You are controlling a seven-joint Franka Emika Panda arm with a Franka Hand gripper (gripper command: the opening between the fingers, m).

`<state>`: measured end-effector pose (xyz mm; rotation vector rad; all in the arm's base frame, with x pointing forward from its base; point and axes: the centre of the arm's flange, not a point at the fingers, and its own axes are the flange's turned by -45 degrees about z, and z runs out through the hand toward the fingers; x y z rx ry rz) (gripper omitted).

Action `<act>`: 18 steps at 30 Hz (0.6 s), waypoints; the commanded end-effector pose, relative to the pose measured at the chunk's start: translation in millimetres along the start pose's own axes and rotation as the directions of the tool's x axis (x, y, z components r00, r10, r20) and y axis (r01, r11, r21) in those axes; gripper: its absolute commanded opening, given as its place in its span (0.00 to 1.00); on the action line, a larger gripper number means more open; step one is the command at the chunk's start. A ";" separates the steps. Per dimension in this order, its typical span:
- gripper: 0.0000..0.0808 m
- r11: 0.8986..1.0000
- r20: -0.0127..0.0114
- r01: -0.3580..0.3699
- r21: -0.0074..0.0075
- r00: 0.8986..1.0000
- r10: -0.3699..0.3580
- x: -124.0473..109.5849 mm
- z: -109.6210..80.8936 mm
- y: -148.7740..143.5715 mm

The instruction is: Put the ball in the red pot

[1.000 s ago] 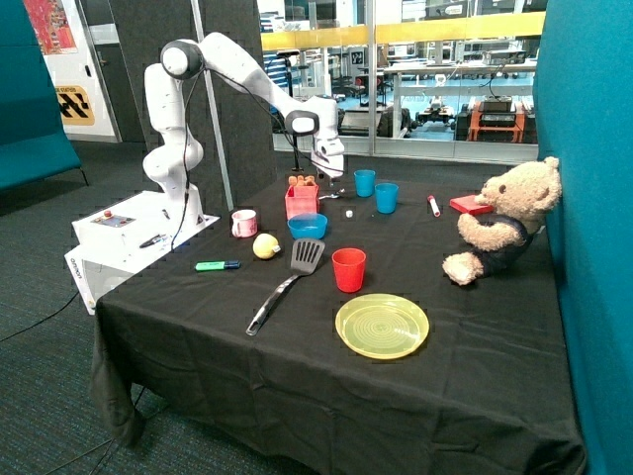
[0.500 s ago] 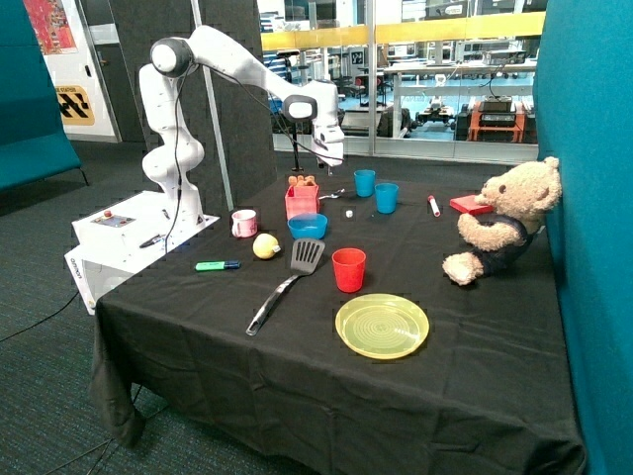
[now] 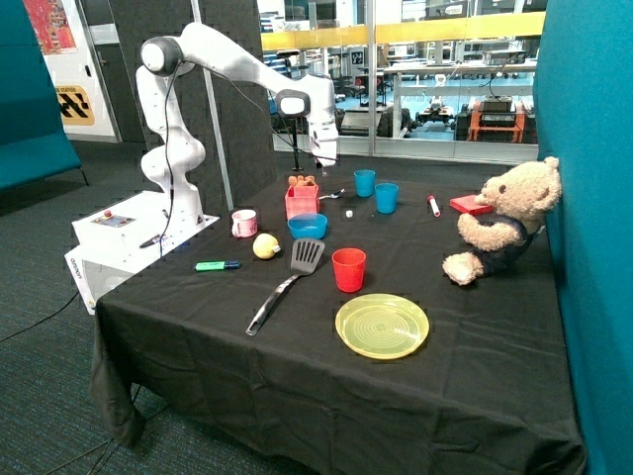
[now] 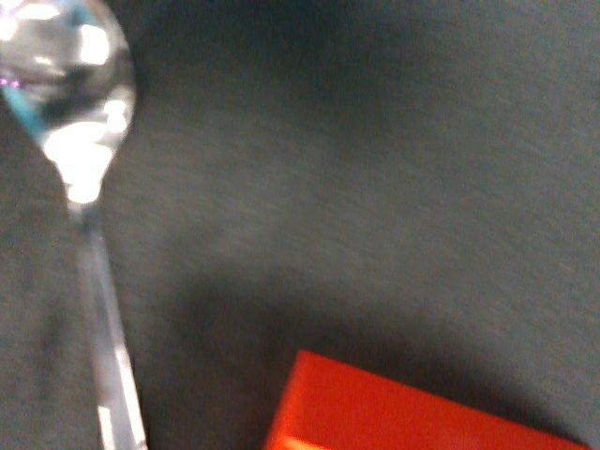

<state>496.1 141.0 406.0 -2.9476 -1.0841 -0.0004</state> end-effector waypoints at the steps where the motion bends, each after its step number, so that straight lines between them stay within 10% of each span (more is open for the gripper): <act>1: 0.71 0.997 0.001 -0.083 -0.001 0.997 0.083 -26.1 -8.7 46.1; 18: 0.76 0.982 0.000 -0.189 -0.001 0.982 0.189 -69.5 -8.5 94.7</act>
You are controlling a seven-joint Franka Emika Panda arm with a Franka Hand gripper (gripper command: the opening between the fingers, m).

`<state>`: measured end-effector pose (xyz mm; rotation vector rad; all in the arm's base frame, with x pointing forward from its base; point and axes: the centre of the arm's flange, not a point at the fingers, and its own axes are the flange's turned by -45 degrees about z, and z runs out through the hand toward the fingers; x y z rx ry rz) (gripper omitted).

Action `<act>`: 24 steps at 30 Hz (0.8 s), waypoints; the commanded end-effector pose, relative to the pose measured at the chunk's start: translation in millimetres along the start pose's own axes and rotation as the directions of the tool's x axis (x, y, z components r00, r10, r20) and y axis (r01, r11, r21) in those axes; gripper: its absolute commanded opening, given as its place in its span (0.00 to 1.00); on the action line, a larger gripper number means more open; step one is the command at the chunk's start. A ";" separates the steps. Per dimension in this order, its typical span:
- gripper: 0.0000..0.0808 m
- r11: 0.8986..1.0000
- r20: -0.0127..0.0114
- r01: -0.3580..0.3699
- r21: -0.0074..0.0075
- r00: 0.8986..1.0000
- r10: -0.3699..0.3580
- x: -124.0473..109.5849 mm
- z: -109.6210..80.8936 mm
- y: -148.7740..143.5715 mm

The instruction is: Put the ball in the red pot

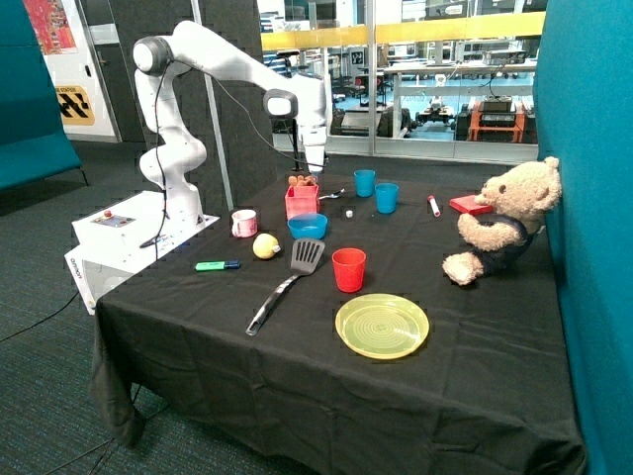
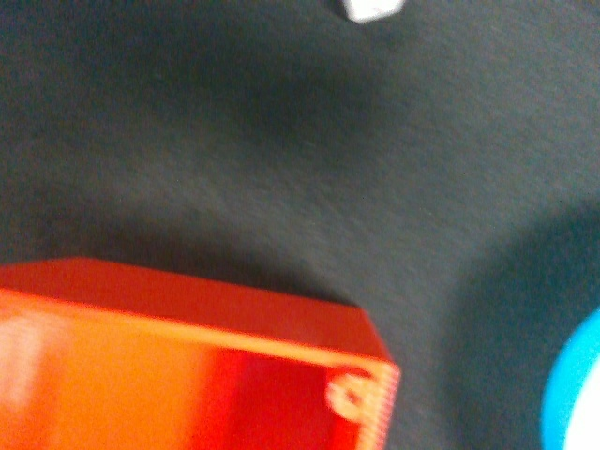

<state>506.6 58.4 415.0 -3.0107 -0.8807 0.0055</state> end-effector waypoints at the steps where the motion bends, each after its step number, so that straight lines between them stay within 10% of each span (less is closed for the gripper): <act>1: 0.78 0.999 -0.002 -0.053 -0.005 0.999 0.053 -22.1 0.7 29.7; 14: 0.84 0.993 -0.003 -0.119 -0.005 0.993 0.119 -48.1 11.6 60.5; 24: 0.84 0.970 -0.003 -0.242 -0.005 0.970 0.242 -91.8 26.1 109.3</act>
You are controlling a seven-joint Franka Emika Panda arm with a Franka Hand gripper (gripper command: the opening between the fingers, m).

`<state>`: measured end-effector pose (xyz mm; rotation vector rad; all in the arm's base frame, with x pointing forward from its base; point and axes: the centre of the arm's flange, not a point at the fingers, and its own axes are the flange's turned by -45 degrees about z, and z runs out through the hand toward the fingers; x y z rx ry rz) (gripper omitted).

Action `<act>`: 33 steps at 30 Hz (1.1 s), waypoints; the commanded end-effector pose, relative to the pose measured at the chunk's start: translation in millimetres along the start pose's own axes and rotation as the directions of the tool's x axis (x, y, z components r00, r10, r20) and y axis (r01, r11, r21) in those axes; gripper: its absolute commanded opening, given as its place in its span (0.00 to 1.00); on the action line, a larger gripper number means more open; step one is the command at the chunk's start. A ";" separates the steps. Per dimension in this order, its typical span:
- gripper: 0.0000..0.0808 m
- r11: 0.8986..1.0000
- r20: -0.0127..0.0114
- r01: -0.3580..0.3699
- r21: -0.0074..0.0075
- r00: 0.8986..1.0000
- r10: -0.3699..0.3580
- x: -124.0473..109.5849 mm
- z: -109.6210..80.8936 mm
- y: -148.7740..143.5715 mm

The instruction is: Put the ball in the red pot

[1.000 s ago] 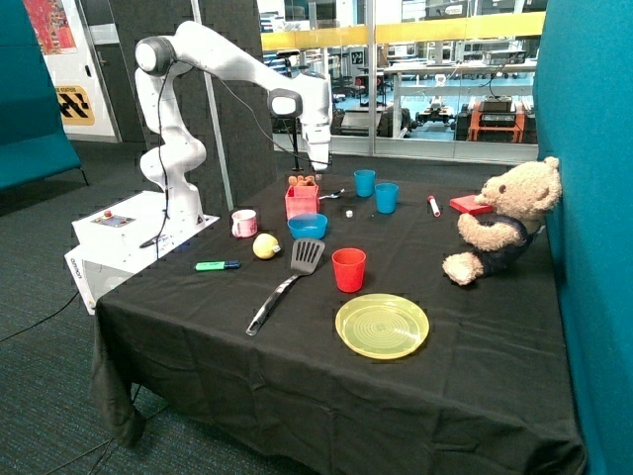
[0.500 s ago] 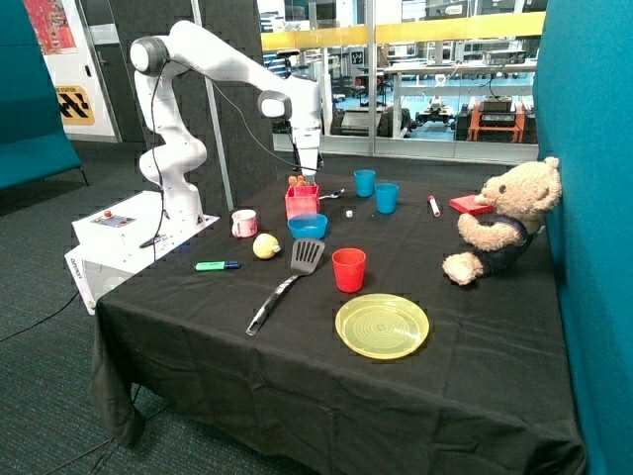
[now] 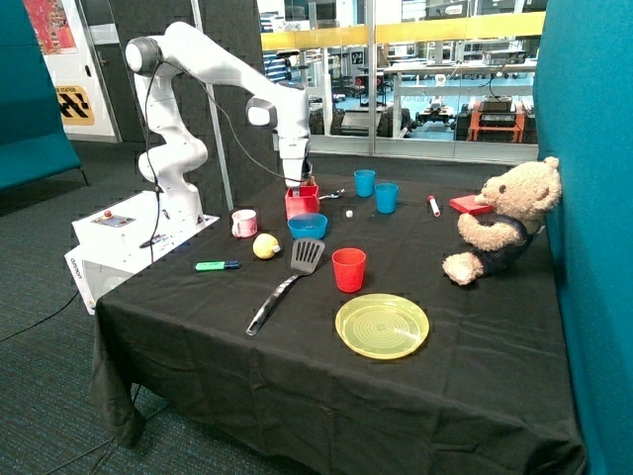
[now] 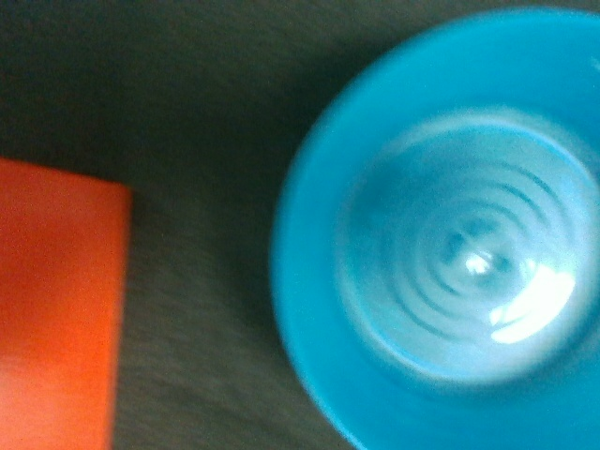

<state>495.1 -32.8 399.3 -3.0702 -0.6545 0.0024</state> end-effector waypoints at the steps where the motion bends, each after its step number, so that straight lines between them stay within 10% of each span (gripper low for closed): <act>1: 0.84 0.995 -0.001 -0.104 -0.003 0.995 0.104 -29.4 11.2 47.1; 33: 0.93 0.989 -0.001 -0.150 -0.002 0.989 0.150 -66.4 15.3 85.4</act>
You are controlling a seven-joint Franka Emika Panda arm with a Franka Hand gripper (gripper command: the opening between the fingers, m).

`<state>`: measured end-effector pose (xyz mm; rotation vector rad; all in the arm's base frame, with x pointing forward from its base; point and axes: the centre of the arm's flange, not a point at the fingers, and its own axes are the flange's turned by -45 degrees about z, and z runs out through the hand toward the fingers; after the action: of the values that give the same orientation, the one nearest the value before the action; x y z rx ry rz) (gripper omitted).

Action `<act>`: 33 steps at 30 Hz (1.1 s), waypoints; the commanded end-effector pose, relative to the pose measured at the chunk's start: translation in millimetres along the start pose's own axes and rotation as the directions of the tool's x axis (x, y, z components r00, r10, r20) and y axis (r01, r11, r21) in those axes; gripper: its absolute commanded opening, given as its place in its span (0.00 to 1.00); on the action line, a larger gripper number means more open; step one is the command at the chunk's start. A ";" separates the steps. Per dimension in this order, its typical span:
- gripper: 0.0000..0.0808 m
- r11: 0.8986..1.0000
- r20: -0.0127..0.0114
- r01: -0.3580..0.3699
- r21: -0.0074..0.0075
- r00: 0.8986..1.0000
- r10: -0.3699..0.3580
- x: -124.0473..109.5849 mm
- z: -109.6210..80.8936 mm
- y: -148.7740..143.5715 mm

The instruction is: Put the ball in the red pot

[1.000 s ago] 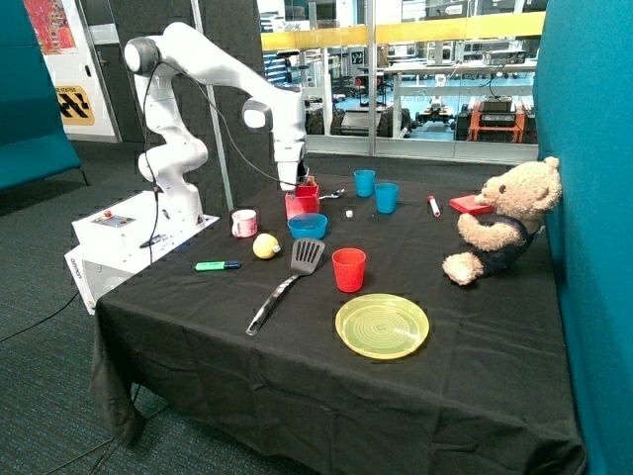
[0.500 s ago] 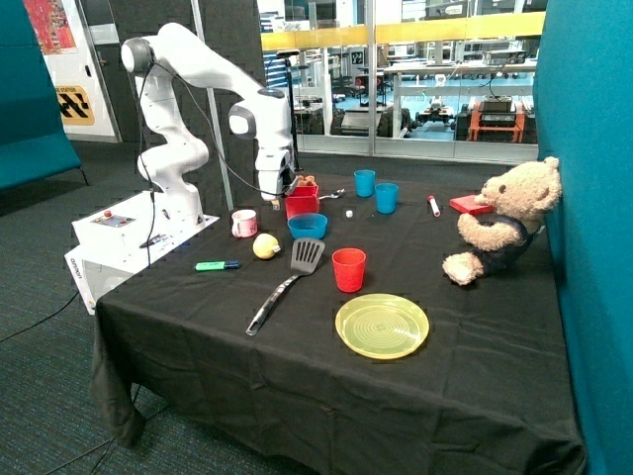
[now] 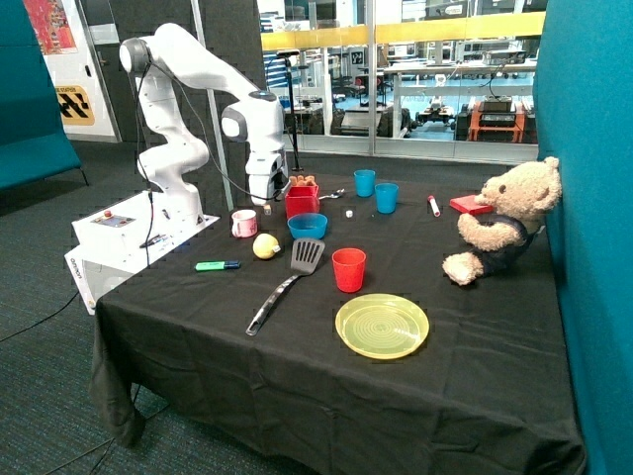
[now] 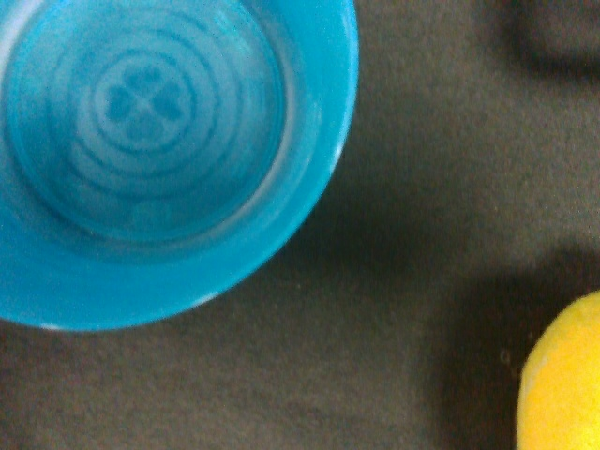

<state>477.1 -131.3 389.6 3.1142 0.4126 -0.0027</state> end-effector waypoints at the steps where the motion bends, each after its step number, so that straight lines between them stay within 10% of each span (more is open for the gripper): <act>1: 0.94 1.000 -0.002 0.007 0.000 1.000 -0.007 -9.1 6.9 4.6; 33: 0.93 1.000 -0.002 0.007 0.000 1.000 -0.007 -22.7 38.5 30.6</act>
<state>460.9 -166.7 360.5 3.1146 0.4069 0.0003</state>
